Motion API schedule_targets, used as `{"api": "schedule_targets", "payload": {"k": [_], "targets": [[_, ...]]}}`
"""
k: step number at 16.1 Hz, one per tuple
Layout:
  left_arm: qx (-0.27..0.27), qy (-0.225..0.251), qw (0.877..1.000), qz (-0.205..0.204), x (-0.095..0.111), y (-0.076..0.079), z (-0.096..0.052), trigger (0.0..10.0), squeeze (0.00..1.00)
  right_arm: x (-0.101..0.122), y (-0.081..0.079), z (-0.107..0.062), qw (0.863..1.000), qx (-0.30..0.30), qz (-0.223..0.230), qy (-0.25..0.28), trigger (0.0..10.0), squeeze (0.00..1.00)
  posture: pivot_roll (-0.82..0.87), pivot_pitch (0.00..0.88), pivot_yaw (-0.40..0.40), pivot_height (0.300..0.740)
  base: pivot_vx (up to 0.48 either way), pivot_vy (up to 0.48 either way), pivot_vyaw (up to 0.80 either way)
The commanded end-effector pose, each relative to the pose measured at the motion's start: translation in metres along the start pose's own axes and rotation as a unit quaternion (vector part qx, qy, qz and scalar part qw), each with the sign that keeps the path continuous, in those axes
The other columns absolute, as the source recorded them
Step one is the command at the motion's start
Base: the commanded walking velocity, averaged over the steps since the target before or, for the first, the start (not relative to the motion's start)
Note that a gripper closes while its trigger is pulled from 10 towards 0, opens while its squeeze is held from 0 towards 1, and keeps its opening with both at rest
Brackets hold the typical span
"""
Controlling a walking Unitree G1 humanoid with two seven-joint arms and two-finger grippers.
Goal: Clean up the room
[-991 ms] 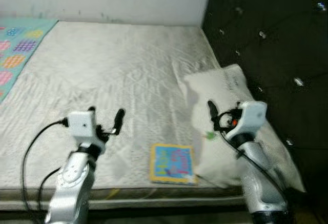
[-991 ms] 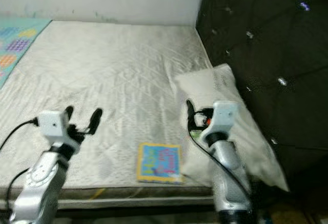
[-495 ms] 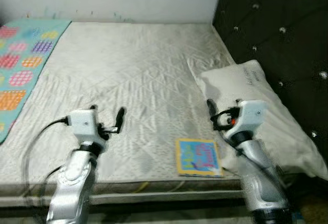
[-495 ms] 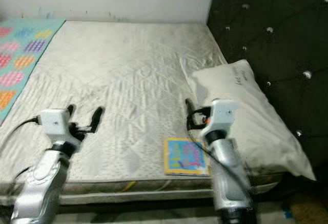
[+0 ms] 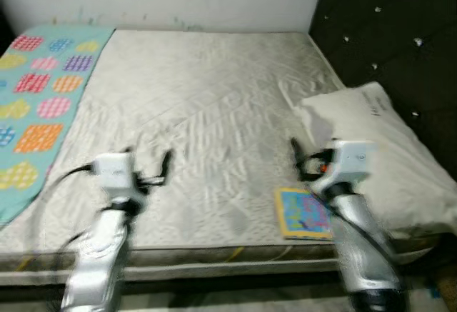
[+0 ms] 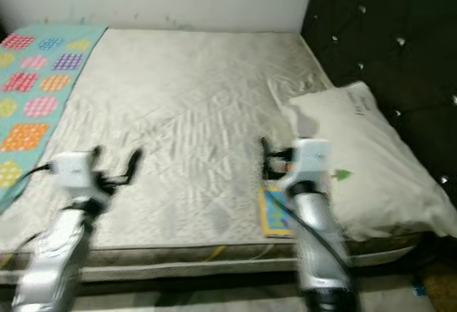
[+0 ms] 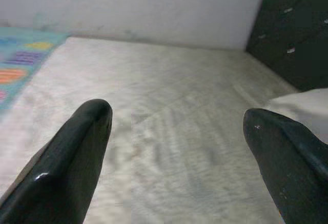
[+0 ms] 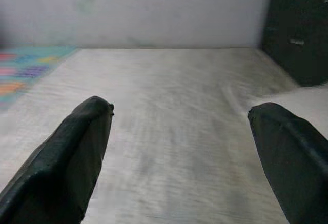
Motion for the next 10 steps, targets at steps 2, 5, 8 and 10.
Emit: {"api": "schedule_targets", "payload": {"k": [2,5,8,10], "targets": [[-0.01,0.003,1.0,-0.002,0.0012,0.0079,0.0022,10.0,0.0,0.001,0.0115,-0.002,1.0,-0.013,-0.009,0.001,10.0,0.0,-0.05,0.072,-0.015,0.74,0.0,0.458,0.0],[-0.012,0.005,1.0,-0.002,0.0024,0.0091,0.0037,10.0,0.0,0.0008,0.0116,-0.0021,1.0,-0.012,-0.011,0.001,10.0,0.0,-0.05,0.066,-0.015,0.74,0.0,0.458,0.0],[-0.011,0.007,1.0,-0.003,0.0028,0.0093,0.005,10.0,0.0,0.0011,0.0106,-0.0007,1.0,-0.01,-0.017,0.002,10.0,0.0,-0.05,0.063,-0.015,0.74,0.0,0.463,0.0],[-0.011,0.007,1.0,-0.002,0.0033,0.0096,0.0056,10.0,0.0,0.0012,0.0105,0.0002,1.0,-0.009,-0.018,0.002,10.0,0.0,-0.05,0.066,-0.015,0.74,0.0,0.472,0.0]]}}
Point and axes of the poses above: a point about 5 cm out from each wrist's last joint towards the gripper, its own z axis pointing out of the wrist towards the gripper, its own x axis along the axis of the wrist's last joint, y = z × x, the point moved 5 cm from there along z, pointing out of the wrist towards the gripper, and after that the axes turned 7 degrees about z, right-handed, at the moved point
